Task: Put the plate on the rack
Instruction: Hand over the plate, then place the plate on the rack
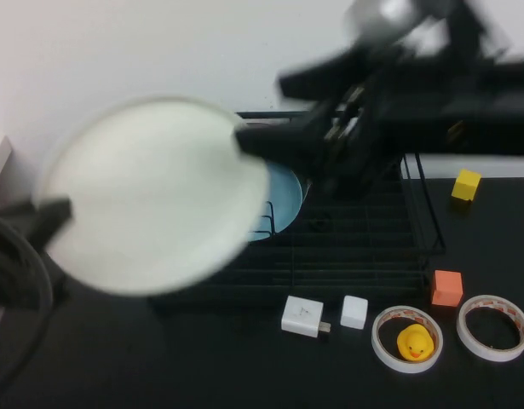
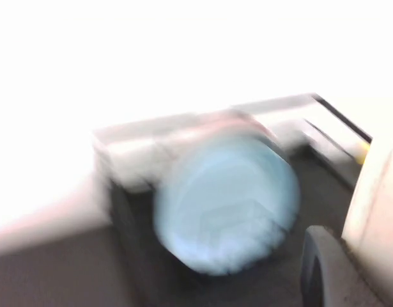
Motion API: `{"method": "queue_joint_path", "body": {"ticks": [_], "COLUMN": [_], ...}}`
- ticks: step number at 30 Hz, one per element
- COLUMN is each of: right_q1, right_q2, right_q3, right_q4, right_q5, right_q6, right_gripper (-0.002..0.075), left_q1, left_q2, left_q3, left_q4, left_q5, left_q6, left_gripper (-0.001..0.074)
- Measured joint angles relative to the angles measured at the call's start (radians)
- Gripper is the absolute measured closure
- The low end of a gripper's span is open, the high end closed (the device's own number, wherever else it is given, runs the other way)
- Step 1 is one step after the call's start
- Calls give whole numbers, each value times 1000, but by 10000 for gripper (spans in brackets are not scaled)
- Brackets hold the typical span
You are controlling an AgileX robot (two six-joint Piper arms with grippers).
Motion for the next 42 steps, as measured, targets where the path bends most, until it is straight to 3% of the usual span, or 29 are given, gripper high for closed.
{"method": "queue_joint_path", "body": {"ticks": [4, 7, 10, 13, 16, 22, 27, 42], "right_q1": [-32, -46, -50, -50, -50, -50, -50, -50], "right_q2": [-125, -220, -310, -382, -427, -472, -526, -758], "right_q3": [-26, -28, -28, -28, -28, -16, 69, 333], "right_q4": [-4, -67, -196, -336, -499, -854, -1037, -1115], "right_q5": [0, 0, 40, 130, 238, 536, 673, 696], "right_q6": [-82, -116, -120, -74, 61, 347, 505, 714], "right_gripper": [125, 179, 325, 566, 682, 720, 723, 726], "left_q1": [0, 0, 0, 0, -2, -22, -48, -128], "left_q2": [40, 96, 178, 271, 375, 577, 726, 996], "left_q3": [-49, -104, -136, -166, -207, -317, -425, -634], "left_q4": [-295, -453, -494, -498, -498, -498, -498, -502], "left_q5": [-150, -168, -86, 31, 105, 124, 124, -60], "left_q6": [422, 730, 1009, 1194, 1304, 1509, 1583, 1589], "left_gripper": [687, 687, 688, 688, 688, 688, 688, 689]}}
